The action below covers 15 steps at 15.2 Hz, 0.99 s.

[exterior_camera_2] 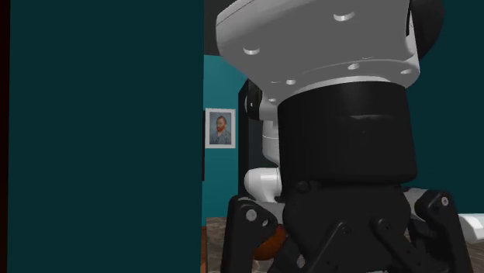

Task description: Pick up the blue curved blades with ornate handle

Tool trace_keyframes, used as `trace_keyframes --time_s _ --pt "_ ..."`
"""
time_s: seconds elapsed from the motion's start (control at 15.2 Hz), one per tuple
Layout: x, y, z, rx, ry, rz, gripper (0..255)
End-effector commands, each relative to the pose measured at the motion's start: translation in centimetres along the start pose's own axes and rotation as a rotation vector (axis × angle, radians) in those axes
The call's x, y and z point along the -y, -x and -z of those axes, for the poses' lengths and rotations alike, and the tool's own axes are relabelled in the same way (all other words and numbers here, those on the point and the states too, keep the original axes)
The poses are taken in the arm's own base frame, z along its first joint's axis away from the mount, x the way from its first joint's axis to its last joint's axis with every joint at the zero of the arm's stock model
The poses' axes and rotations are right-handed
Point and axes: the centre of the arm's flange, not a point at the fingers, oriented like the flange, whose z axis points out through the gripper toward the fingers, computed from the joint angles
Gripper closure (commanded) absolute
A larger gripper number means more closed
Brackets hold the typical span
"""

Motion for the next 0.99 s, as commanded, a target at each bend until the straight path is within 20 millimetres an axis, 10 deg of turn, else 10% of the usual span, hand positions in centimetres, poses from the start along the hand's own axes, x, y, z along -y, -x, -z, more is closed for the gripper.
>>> trace_keyframes --time_s 0.0,0.07,0.92 --pt "0.0 -0.1 -0.4 -0.001 0.0 0.0 0" --pt "0.0 0.0 -0.4 -0.001 0.0 0.0 255" --pt "0.0 -0.2 1.7 -0.001 0.0 0.0 255"
